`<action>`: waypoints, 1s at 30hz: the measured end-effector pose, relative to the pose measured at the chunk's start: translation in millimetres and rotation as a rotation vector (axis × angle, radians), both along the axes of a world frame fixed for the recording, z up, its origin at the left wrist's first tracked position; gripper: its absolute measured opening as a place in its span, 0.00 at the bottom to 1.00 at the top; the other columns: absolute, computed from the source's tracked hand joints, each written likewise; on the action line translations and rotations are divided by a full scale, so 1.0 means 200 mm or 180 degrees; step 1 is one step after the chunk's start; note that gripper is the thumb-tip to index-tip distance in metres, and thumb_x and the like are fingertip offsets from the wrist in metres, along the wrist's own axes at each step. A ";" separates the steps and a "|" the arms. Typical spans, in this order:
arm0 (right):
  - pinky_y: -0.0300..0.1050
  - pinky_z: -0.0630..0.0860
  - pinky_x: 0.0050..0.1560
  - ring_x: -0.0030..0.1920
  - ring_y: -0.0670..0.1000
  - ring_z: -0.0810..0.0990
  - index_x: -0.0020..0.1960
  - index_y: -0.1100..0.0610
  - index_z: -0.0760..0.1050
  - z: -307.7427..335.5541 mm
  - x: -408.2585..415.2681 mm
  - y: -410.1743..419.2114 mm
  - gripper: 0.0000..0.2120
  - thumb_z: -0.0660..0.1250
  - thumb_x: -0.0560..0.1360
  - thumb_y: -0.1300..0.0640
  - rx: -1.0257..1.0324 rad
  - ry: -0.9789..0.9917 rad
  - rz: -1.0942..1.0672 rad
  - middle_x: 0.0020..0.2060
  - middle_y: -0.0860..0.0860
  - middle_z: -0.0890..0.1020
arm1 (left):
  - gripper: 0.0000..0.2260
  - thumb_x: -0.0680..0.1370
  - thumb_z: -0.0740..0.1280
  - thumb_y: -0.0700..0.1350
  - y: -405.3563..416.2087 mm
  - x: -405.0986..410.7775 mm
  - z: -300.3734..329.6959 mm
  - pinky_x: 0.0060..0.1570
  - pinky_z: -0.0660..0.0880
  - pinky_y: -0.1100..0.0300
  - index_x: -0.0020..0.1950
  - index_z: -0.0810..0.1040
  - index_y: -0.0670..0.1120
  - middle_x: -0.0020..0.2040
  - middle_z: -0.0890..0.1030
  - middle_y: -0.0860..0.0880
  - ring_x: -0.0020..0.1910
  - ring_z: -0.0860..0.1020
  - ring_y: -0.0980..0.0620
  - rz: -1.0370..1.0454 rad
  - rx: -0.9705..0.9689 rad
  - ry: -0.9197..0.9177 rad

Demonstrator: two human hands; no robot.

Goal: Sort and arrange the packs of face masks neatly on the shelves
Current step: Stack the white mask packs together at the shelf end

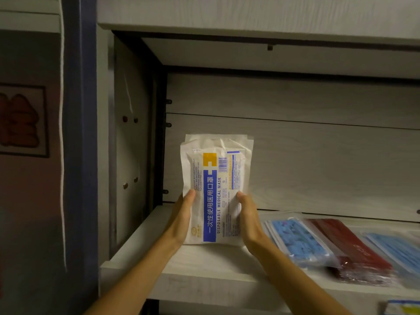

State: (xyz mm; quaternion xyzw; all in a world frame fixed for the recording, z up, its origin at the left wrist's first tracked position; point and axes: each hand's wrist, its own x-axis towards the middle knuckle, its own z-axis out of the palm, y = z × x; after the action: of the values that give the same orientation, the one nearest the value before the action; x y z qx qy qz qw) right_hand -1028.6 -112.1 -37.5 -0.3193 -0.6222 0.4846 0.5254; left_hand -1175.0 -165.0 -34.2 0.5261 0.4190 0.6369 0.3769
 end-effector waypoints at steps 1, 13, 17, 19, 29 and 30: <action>0.37 0.76 0.35 0.42 0.46 0.85 0.63 0.55 0.69 0.00 0.00 0.00 0.26 0.56 0.72 0.39 0.0000 -0.0001 -0.0003 0.49 0.51 0.83 | 0.19 0.78 0.53 0.58 0.00 0.00 0.00 0.38 0.79 0.61 0.59 0.75 0.50 0.49 0.84 0.47 0.46 0.83 0.50 -0.0020 0.0005 0.0028; 0.30 0.75 0.29 0.42 0.36 0.82 0.63 0.49 0.65 0.00 0.00 -0.04 0.26 0.64 0.66 0.44 0.0411 -0.0161 -0.0181 0.49 0.42 0.80 | 0.07 0.79 0.63 0.49 -0.03 0.00 -0.06 0.32 0.76 0.68 0.57 0.73 0.51 0.46 0.82 0.52 0.42 0.82 0.56 0.0294 -0.0288 0.0467; 0.31 0.75 0.30 0.41 0.41 0.83 0.60 0.49 0.67 0.01 0.01 -0.03 0.18 0.69 0.75 0.50 0.0356 -0.0065 -0.0263 0.48 0.42 0.80 | 0.08 0.77 0.66 0.49 -0.04 -0.01 -0.04 0.35 0.78 0.63 0.55 0.74 0.53 0.46 0.83 0.52 0.42 0.84 0.55 0.0390 -0.0204 0.0425; 0.32 0.77 0.32 0.42 0.42 0.84 0.61 0.51 0.68 0.01 0.02 -0.03 0.15 0.67 0.77 0.52 0.0272 -0.0022 -0.0311 0.48 0.43 0.81 | 0.12 0.76 0.67 0.49 -0.04 0.00 -0.02 0.39 0.80 0.58 0.58 0.75 0.50 0.47 0.84 0.50 0.43 0.84 0.52 0.0430 -0.0197 0.0393; 0.56 0.79 0.53 0.48 0.56 0.84 0.57 0.56 0.76 0.23 0.07 0.02 0.25 0.66 0.72 0.36 -0.1157 -0.1102 -0.0201 0.49 0.54 0.84 | 0.20 0.73 0.68 0.61 -0.02 -0.09 0.23 0.53 0.78 0.51 0.54 0.80 0.47 0.48 0.85 0.45 0.47 0.84 0.45 0.0013 -0.1714 0.0643; 0.56 0.79 0.53 0.49 0.57 0.83 0.58 0.55 0.76 0.23 0.07 0.03 0.26 0.65 0.72 0.35 -0.1325 -0.1204 -0.0131 0.50 0.55 0.84 | 0.21 0.72 0.69 0.61 -0.01 -0.10 0.23 0.55 0.77 0.50 0.55 0.81 0.46 0.49 0.85 0.44 0.49 0.83 0.44 -0.0023 -0.1897 0.0609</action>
State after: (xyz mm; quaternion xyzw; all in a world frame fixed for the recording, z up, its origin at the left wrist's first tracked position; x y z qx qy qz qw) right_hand -1013.9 -105.7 9.3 -0.5177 -0.5896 0.5231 0.3328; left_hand -1195.6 -167.0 12.4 0.4514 0.6189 0.4323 0.4756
